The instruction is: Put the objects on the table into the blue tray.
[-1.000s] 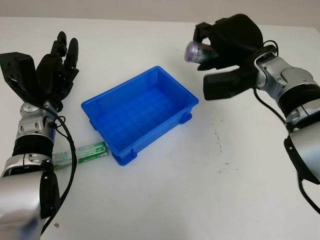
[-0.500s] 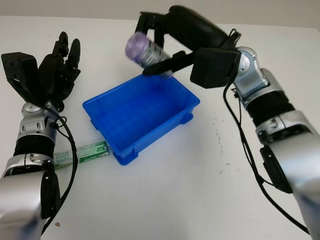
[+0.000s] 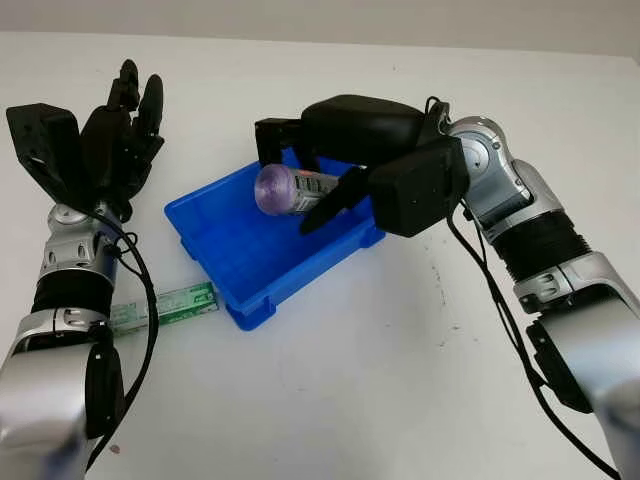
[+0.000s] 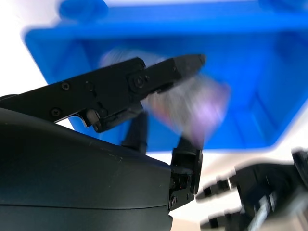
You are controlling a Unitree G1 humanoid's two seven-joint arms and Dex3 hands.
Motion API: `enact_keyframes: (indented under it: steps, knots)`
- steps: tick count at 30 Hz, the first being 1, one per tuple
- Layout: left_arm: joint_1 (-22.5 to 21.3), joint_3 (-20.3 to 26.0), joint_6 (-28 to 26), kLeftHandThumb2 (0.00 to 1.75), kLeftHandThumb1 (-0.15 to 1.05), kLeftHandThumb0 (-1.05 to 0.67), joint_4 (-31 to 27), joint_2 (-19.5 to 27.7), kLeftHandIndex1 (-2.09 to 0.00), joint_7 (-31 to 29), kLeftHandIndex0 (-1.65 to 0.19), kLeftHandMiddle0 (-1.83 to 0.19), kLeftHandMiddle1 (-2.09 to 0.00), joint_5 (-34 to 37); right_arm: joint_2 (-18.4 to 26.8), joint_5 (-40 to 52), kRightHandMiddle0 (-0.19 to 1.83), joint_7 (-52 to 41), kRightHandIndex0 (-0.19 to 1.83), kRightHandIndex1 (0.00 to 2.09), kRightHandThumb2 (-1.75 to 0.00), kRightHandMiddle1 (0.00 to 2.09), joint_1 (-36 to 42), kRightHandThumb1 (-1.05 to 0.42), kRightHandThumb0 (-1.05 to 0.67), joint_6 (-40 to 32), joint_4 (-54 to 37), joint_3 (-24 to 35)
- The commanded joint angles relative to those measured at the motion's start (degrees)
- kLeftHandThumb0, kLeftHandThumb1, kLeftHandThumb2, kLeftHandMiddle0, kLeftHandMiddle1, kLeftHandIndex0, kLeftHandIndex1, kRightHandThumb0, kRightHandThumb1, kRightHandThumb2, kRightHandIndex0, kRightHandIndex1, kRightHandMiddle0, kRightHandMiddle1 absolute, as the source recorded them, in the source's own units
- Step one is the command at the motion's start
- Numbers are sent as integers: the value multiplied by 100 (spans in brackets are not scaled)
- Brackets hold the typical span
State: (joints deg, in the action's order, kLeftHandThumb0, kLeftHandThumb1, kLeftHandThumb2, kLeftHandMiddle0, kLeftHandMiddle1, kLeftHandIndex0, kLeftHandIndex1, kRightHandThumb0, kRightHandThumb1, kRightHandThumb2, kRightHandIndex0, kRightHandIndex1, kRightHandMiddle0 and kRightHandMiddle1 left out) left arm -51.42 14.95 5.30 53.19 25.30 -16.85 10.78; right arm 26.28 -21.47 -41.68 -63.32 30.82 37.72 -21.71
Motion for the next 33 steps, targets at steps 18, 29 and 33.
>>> enact_keyframes:
  steps: [18, 29, 33]
  knots:
    - [-12, 64, 131, 49, 105, -72, 19, 51, 0, -86, 19, 19, 0, 31, -84, 1275, -19, 560, -19, 0, -72, 0, -414, -105, -87, -866, 1019, 1380]
    - [-53, 122, 133, 47, 105, -72, 110, 97, 0, -217, 19, 19, 0, 48, -324, 2352, -19, 1763, -19, 0, -81, 0, -279, -105, -82, -2232, 2330, 2654]
    - [-42, 124, 144, 48, 105, -72, 117, 115, 0, -249, 19, 19, 0, 43, -367, 2468, -19, 2088, -19, 0, -80, 0, -151, -105, -81, -2318, 2587, 2868]
